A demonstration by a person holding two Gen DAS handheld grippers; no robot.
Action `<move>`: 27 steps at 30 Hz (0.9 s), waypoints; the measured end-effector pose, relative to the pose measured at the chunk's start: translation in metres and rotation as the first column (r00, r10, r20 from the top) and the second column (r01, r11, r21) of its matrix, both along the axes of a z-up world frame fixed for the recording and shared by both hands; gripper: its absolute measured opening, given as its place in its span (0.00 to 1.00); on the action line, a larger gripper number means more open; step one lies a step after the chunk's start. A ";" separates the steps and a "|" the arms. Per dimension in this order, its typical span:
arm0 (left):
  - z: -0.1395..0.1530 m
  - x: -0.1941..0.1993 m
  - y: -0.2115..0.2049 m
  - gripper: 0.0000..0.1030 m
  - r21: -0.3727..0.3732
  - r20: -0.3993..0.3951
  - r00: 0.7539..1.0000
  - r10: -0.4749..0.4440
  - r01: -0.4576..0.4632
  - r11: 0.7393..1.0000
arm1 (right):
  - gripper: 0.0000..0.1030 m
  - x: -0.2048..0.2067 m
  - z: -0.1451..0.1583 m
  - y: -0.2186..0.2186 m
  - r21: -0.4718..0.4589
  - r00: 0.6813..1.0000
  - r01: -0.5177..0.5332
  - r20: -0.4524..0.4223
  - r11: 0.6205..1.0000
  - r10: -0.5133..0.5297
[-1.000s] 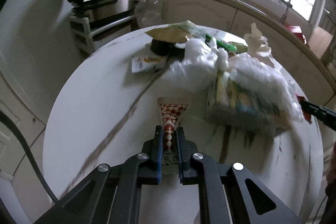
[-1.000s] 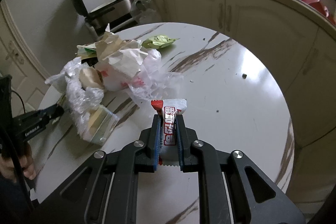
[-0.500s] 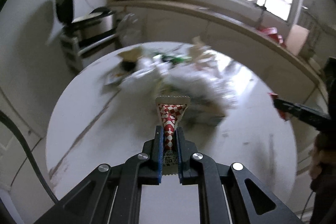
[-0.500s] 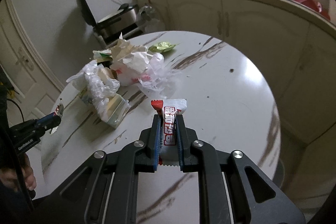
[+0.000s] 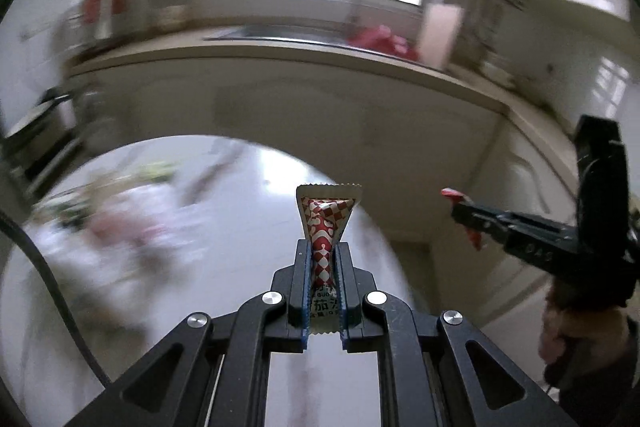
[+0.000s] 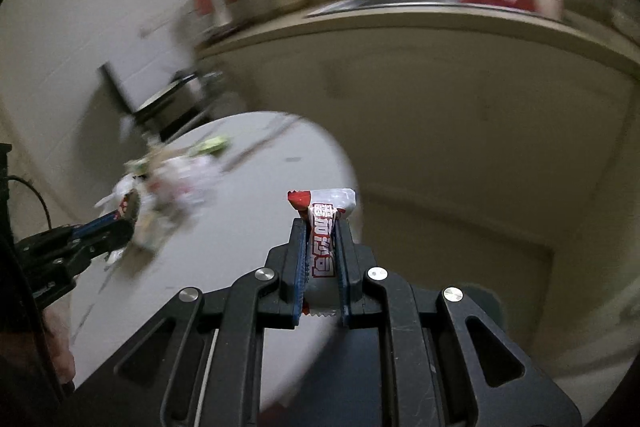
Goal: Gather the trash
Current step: 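Carry both wrappers to the white bin and open both grippers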
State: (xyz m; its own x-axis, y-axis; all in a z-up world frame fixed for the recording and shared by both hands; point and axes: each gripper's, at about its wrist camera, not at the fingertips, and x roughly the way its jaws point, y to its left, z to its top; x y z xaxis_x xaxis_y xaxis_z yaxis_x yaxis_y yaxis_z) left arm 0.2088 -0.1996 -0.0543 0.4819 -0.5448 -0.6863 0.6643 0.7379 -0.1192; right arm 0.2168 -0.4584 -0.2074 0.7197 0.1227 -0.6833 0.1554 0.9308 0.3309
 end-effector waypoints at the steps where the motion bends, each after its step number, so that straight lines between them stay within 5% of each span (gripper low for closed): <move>1: -0.007 0.000 -0.022 0.07 0.003 -0.021 0.999 -0.038 0.038 0.999 | 0.13 -0.007 -0.005 -0.017 0.001 0.999 0.038 -0.012 0.999 -0.038; 9: -0.097 0.006 -0.160 0.07 0.068 -0.241 0.955 -0.172 0.193 0.979 | 0.13 -0.045 -0.082 -0.135 0.033 0.951 0.257 -0.189 0.966 -0.246; 18: -0.210 0.059 -0.261 0.08 0.210 -0.432 0.895 -0.112 0.221 0.952 | 0.13 -0.027 -0.204 -0.184 0.174 0.902 0.309 -0.364 0.935 -0.231; 25: -0.248 0.095 -0.310 0.12 0.294 -0.434 0.895 -0.101 0.246 0.923 | 0.14 -0.012 -0.254 -0.198 0.249 0.880 0.345 -0.420 0.905 -0.220; 27: -0.253 0.099 -0.319 0.22 0.310 -0.433 0.896 -0.101 0.253 0.917 | 0.17 -0.014 -0.256 -0.199 0.246 0.878 0.350 -0.422 0.904 -0.225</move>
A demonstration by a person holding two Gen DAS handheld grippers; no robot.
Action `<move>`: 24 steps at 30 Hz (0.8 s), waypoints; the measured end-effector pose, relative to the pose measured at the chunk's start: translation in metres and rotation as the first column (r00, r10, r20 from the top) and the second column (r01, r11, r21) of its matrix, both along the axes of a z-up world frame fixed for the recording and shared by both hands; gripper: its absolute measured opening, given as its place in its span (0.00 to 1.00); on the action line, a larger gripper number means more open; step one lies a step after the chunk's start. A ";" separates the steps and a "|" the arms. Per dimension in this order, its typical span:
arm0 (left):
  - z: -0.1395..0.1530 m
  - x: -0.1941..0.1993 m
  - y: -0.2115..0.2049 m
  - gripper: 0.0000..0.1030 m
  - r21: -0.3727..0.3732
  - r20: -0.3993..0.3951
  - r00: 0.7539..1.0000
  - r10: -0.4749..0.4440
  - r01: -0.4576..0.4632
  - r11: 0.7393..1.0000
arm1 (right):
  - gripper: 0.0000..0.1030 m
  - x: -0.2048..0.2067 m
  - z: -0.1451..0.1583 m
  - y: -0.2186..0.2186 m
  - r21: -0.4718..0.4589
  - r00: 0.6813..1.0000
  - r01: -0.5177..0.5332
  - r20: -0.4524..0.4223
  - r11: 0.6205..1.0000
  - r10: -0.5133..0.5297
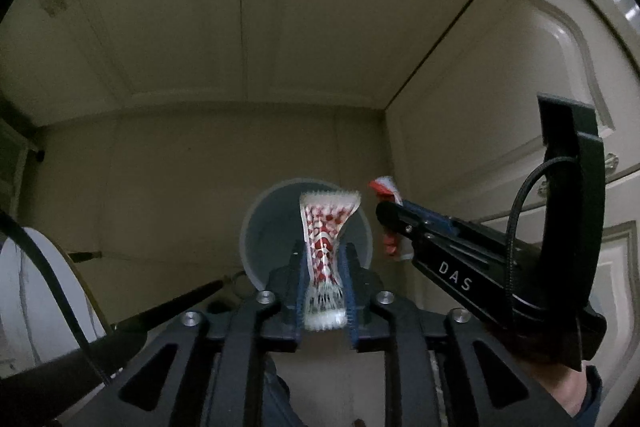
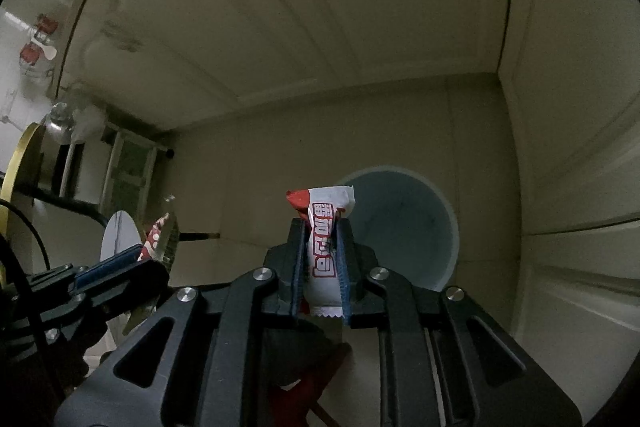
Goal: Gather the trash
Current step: 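Carry both wrappers to the white bin and open both grippers, then return both tools from the bin to the table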
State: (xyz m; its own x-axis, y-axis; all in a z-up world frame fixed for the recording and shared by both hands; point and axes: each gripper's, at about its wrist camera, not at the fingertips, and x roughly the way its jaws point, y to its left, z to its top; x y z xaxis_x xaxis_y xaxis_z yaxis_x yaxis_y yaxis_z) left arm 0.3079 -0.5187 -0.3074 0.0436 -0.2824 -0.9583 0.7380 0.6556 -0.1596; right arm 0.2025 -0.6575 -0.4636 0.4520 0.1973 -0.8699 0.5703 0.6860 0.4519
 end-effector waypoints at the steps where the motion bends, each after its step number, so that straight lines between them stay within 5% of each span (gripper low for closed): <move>1: -0.002 -0.002 -0.004 0.39 0.007 0.001 1.000 0.001 -0.001 1.000 | 0.17 -0.001 -0.001 -0.003 -0.003 1.000 0.003 -0.002 1.000 -0.003; 2: -0.005 0.003 -0.008 0.56 0.015 0.003 1.000 0.006 -0.006 1.000 | 0.17 -0.003 -0.003 -0.006 -0.004 1.000 0.008 -0.003 1.000 -0.008; 3: -0.007 0.009 -0.011 0.58 0.019 0.017 1.000 0.016 -0.016 1.000 | 0.19 -0.004 -0.003 -0.007 -0.005 1.000 0.020 -0.004 1.000 -0.020; 7: -0.013 0.024 -0.015 0.64 0.022 0.025 0.999 0.042 -0.042 0.999 | 0.58 -0.010 -0.003 -0.008 -0.015 0.999 0.051 -0.004 0.999 -0.051; 13: 0.003 0.020 -0.008 0.65 0.004 0.093 0.995 0.046 -0.047 0.999 | 0.97 -0.018 0.004 -0.010 -0.016 0.994 0.109 -0.002 0.994 -0.109; 24: 0.078 0.029 0.024 0.72 -0.161 0.273 0.958 0.087 -0.043 0.986 | 1.00 -0.034 0.085 0.009 -0.072 0.983 0.164 0.089 0.984 -0.157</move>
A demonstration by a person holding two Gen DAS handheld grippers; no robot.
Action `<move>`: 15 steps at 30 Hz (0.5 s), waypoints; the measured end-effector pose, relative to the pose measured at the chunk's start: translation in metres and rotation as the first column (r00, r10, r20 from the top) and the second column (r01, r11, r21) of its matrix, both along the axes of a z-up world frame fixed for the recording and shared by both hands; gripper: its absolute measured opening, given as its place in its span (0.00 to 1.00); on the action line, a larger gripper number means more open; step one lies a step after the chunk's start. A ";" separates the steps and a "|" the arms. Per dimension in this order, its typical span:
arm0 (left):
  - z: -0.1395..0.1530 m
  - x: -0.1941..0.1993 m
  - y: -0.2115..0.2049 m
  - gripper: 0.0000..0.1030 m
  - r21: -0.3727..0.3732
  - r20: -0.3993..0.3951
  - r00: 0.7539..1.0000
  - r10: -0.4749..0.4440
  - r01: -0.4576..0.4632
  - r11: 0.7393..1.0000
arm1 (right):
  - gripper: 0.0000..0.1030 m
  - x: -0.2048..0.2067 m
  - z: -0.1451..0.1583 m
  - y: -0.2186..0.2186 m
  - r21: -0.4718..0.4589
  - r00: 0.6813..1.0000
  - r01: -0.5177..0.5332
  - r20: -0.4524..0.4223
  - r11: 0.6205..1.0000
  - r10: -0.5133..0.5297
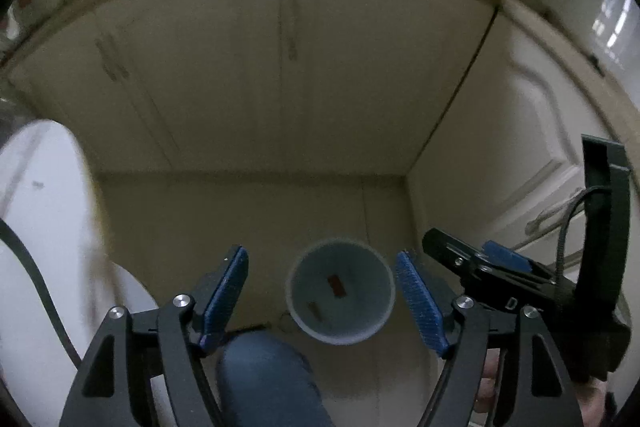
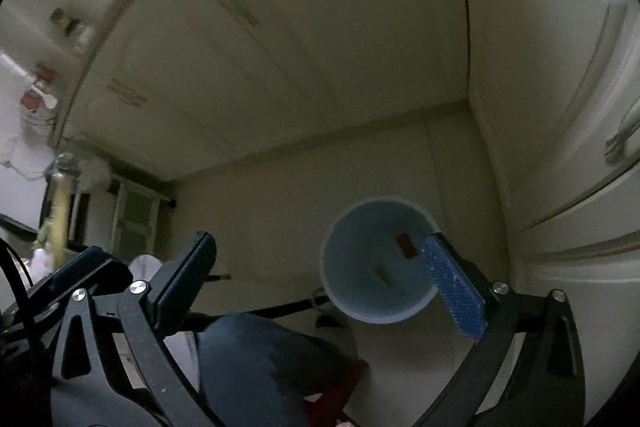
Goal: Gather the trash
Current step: 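Return both tools from the bin to the table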
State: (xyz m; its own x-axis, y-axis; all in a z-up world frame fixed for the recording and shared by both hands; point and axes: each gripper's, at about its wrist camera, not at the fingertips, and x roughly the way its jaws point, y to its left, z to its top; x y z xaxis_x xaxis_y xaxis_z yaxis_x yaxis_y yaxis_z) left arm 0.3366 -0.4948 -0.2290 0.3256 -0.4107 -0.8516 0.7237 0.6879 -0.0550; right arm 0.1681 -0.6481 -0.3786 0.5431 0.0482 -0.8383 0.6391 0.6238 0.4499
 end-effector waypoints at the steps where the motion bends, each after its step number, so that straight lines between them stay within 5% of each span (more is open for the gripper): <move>1: 0.008 0.002 0.008 0.74 -0.018 0.017 1.000 0.005 -0.004 1.000 | 1.00 -0.001 0.014 0.005 -0.017 1.000 -0.005 0.018 1.000 0.005; 7: 0.072 0.027 0.094 0.88 -0.128 0.180 0.981 0.075 -0.052 0.990 | 1.00 0.006 0.100 0.052 -0.120 0.989 -0.026 0.139 0.992 0.043; 15: 0.100 0.025 0.157 0.99 -0.202 0.386 0.878 0.281 -0.216 0.955 | 1.00 0.029 0.195 0.138 -0.253 0.940 -0.125 0.278 0.959 0.196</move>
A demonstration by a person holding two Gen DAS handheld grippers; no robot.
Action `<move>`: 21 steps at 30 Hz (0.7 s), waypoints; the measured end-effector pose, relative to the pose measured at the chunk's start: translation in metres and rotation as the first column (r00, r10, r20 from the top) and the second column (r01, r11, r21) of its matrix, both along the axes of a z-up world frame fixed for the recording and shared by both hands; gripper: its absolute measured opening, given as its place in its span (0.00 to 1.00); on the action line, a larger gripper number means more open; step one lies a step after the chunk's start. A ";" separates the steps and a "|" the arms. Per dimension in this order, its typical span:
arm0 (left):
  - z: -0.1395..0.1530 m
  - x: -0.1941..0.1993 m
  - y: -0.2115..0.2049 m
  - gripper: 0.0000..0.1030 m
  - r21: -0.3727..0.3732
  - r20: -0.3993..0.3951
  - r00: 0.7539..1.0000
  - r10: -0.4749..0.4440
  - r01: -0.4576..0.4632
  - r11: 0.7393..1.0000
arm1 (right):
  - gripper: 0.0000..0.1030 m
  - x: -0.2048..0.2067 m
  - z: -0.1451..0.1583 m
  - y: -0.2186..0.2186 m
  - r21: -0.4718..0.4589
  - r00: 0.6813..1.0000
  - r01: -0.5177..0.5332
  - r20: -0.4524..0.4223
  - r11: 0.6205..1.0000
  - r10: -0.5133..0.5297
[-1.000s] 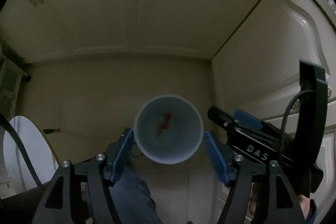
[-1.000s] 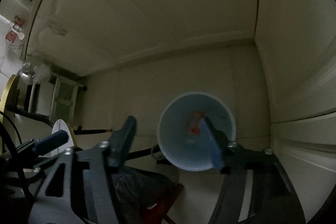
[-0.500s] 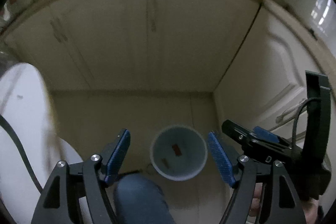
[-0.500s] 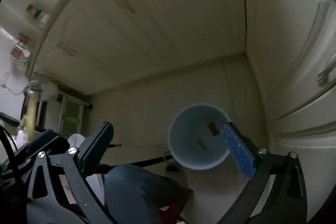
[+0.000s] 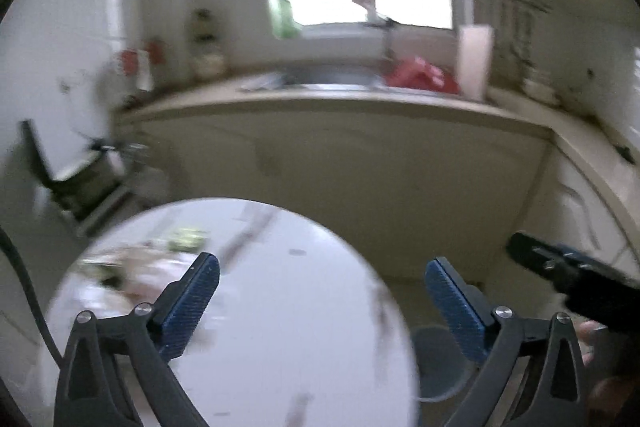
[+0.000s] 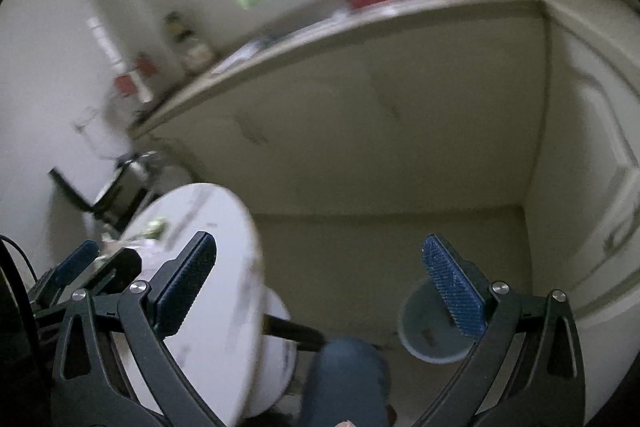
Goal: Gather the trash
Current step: 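Return both tools from the bin to the table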
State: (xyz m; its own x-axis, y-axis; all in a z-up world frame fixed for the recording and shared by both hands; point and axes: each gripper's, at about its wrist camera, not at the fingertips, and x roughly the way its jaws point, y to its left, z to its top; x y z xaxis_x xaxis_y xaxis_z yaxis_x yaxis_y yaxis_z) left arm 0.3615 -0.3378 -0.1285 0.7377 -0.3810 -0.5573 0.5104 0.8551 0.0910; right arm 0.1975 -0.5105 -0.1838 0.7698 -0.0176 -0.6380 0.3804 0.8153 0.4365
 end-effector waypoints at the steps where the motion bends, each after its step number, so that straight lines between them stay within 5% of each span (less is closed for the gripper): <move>1: 0.000 0.004 0.014 0.99 0.000 0.021 0.999 0.032 -0.032 0.999 | 1.00 0.003 0.008 0.011 -0.015 1.000 -0.016 0.013 1.000 0.016; 5: 0.009 -0.041 0.053 0.99 -0.023 0.055 0.990 0.134 -0.133 0.991 | 1.00 0.018 0.043 0.067 -0.097 0.995 -0.081 0.051 0.992 0.087; 7: 0.014 -0.117 0.106 0.99 -0.043 0.063 0.982 0.176 -0.173 0.984 | 1.00 0.025 0.059 0.095 -0.122 0.985 -0.127 0.105 0.984 0.140; 13: 0.026 -0.153 0.180 0.99 -0.082 0.082 0.955 0.284 -0.278 0.957 | 1.00 0.046 0.080 0.161 -0.185 0.959 -0.230 0.123 0.955 0.255; 21: 0.042 -0.171 0.226 0.99 -0.113 0.064 0.925 0.374 -0.365 0.924 | 1.00 0.063 0.084 0.214 -0.237 0.932 -0.316 0.101 0.919 0.347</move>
State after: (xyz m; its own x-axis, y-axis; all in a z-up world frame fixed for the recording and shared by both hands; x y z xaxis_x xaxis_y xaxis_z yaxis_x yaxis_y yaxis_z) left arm 0.1908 -0.1122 -0.0869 0.8783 -0.1218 -0.4624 0.1506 0.9883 0.0257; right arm 0.2606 -0.2967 -0.0998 0.8351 0.1305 -0.5344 0.0204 0.9634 0.2672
